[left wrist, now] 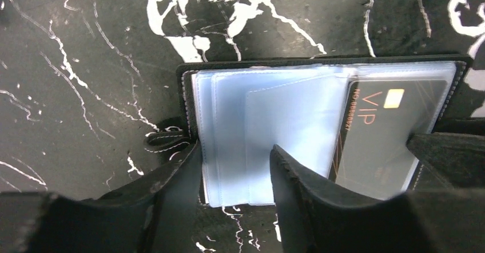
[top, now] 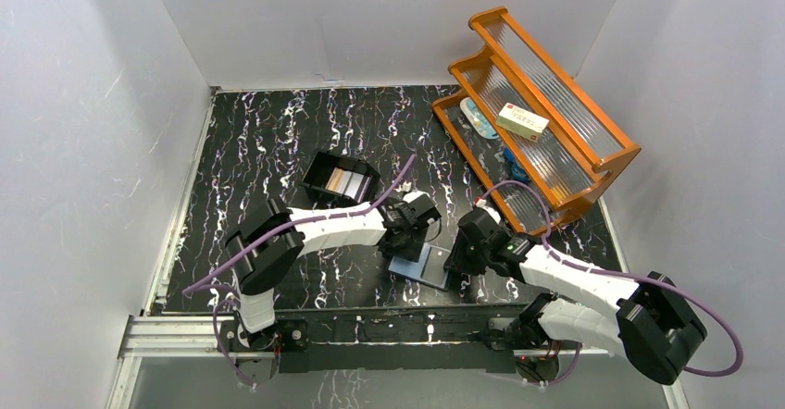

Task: Put the credit cards into the card holder
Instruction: Insert the credit card into the card holder.

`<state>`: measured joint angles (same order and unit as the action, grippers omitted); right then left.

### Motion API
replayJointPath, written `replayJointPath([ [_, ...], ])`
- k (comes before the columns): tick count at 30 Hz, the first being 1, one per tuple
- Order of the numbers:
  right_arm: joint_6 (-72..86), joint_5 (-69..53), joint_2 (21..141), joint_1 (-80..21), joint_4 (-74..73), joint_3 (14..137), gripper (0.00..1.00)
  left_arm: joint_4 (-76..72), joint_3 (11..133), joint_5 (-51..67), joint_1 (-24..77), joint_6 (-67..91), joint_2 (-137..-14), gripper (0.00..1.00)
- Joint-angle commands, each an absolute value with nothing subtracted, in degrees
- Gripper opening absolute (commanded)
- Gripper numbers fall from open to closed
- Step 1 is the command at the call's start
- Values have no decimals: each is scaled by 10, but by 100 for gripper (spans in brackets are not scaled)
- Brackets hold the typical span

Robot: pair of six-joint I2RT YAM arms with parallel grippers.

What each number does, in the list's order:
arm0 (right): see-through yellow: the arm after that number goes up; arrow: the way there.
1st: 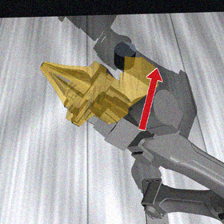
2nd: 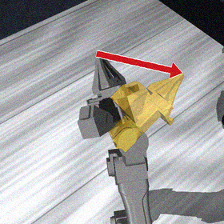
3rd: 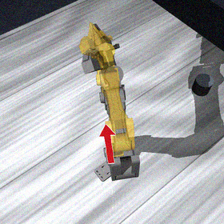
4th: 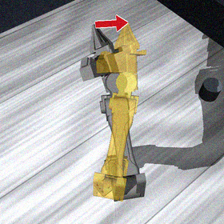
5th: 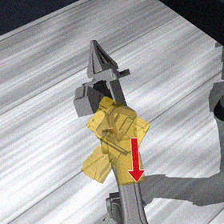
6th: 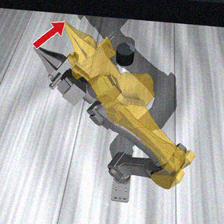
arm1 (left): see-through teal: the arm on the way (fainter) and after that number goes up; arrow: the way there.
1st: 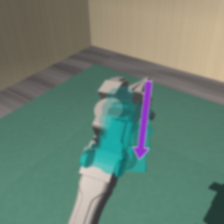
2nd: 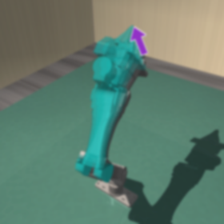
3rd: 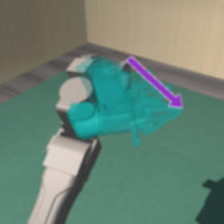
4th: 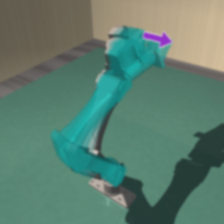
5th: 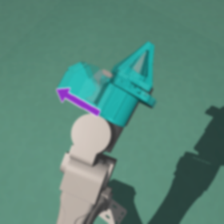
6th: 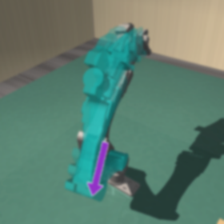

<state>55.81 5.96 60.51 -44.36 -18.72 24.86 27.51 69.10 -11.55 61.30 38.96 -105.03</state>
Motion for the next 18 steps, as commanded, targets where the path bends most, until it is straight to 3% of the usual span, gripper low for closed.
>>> replayJointPath([
  [1, 537, 89, 617, -436, -188, 265, 33, 334, 689, -147, 619, 393, -1065, 33],
  [4, 531, 90, 619, -431, -183, 265, 33, 349, 686, -163, 621, 400, -1059, 12],
  [9, 507, 97, 632, -421, -188, 283, 33, 358, 682, -168, 622, 425, -1039, 0],
  [14, 499, 122, 634, -418, -233, 324, 37, 367, 690, -165, 622, 446, -1013, 1],
  [17, 500, 122, 623, -419, -262, 346, 45, 372, 701, -154, 622, 454, -991, 23],
  [18, 501, 121, 619, -419, -271, 354, 47, 371, 704, -151, 622, 454, -983, 26],
])
